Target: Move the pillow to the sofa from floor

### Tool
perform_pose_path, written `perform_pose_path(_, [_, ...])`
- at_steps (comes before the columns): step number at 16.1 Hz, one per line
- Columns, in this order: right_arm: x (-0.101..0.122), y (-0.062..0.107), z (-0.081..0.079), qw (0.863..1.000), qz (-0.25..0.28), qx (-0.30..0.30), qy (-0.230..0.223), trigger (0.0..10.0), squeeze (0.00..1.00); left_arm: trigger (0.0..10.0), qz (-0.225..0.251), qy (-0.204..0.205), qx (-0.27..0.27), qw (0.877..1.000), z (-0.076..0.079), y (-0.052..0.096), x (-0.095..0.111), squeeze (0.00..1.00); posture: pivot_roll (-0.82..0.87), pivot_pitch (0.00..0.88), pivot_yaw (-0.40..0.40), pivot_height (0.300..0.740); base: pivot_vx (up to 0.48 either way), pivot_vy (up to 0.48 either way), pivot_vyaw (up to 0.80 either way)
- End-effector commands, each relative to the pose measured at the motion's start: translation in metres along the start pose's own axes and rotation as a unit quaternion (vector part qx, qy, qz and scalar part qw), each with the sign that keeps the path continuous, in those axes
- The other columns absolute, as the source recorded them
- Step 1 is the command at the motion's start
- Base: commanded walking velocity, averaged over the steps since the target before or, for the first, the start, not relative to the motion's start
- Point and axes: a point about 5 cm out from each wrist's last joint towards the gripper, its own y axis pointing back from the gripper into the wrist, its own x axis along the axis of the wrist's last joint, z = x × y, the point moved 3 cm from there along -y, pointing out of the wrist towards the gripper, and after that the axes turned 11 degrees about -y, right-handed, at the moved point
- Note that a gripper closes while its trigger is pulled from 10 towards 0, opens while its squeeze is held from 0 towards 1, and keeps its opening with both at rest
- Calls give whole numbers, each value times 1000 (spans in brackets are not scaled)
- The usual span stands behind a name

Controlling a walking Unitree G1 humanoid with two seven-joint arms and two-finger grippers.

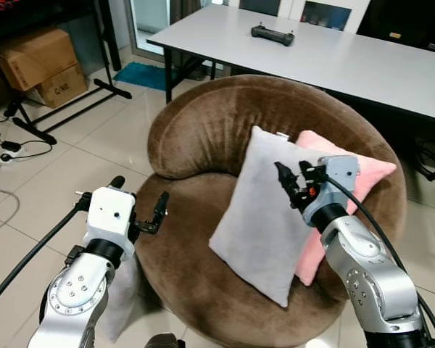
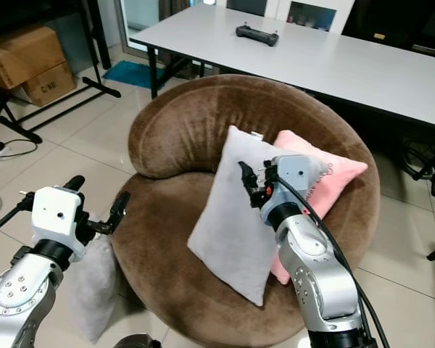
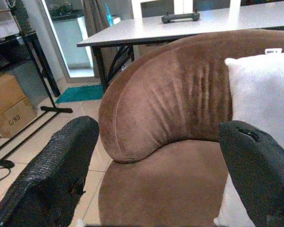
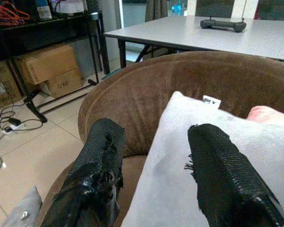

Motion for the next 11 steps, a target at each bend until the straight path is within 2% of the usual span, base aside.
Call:
perform_pose_path(1, [1,3,2,1000,-3,-3,-1,10000,0,10000,6,0,4,1000,0,1,5,0,78,0,-54,740,0,285,0])
perform_pose_path(11, [-3,3,4,1000,-15,-12,16,10000,0,10000,5,2,-1,1000,1,-2,1,0,77,0,-50,740,0,304,0])
